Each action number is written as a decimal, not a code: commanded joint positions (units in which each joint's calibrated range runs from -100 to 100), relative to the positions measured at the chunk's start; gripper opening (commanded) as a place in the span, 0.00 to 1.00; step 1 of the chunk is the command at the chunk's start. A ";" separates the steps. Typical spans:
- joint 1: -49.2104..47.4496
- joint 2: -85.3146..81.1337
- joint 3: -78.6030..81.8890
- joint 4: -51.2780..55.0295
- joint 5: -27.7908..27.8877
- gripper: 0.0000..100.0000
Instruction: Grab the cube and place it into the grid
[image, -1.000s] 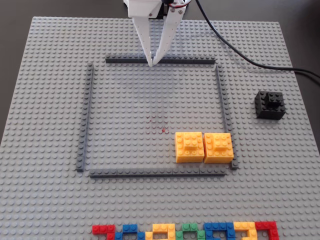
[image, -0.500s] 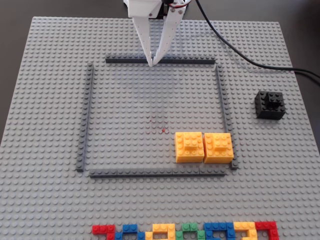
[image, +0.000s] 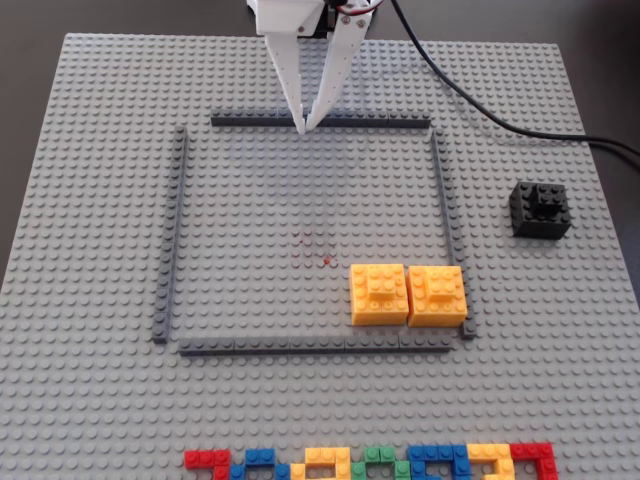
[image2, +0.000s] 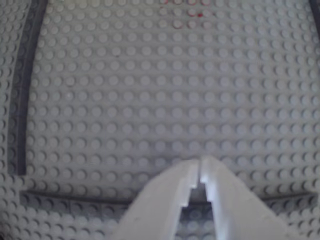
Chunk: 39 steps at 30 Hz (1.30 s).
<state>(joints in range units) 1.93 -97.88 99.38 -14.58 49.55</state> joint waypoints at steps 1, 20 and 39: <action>0.17 -2.03 -0.02 -0.66 -0.44 0.00; -6.68 7.85 -19.86 1.29 -2.78 0.00; -20.16 40.70 -49.59 0.56 -11.14 0.00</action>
<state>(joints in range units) -15.93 -62.00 58.34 -13.26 39.73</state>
